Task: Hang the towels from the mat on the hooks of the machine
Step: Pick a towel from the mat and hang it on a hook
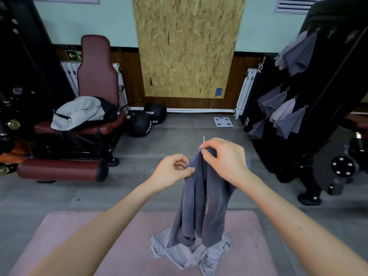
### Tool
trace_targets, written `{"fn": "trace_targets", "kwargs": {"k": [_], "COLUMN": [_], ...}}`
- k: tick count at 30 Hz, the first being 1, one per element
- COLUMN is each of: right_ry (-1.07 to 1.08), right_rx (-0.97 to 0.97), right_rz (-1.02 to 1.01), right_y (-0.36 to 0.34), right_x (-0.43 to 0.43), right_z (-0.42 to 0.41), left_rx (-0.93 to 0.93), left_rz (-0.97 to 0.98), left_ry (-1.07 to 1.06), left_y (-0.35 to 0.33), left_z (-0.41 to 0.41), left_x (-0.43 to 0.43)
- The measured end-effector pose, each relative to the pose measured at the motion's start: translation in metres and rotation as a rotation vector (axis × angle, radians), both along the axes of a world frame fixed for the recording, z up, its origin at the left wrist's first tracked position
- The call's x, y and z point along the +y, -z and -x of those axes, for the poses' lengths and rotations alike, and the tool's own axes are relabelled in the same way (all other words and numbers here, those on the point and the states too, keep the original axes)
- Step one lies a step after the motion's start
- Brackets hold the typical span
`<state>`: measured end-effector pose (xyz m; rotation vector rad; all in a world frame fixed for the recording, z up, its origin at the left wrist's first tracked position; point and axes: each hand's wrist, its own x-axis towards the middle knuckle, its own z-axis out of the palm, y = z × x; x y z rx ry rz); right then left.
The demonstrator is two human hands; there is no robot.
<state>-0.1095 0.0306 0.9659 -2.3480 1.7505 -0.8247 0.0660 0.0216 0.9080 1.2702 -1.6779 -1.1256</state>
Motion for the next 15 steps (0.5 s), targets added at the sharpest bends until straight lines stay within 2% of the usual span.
{"fn": "trace_targets", "kwargs": {"k": [5, 6, 9, 11, 13, 15], "right_ry": [0.061, 0.078, 0.137, 0.189, 0.231, 0.265], "right_rx": [-0.073, -0.079, -0.073, -0.087, -0.092, -0.076], "right_rz": [0.08, 0.091, 0.082, 0.058, 0.041, 0.031], "right_y": [-0.013, -0.016, -0.022, -0.026, -0.026, -0.022], "right_x": [0.0, 0.0, -0.006, -0.011, -0.017, -0.023], "right_z": [0.008, 0.01, 0.021, 0.032, 0.043, 0.05], "left_rx": [-0.235, -0.238, -0.082, -0.076, -0.161, -0.357], "left_rz": [0.073, 0.018, -0.191, -0.219, -0.201, -0.185], "left_ry": [-0.163, -0.137, 0.103, 0.19, 0.201, 0.176], "left_y": [0.026, 0.03, 0.037, 0.037, 0.039, 0.041], "left_z": [-0.004, -0.008, -0.022, -0.035, -0.052, -0.071], "left_x": [0.001, 0.0, 0.001, 0.001, -0.004, -0.009]}}
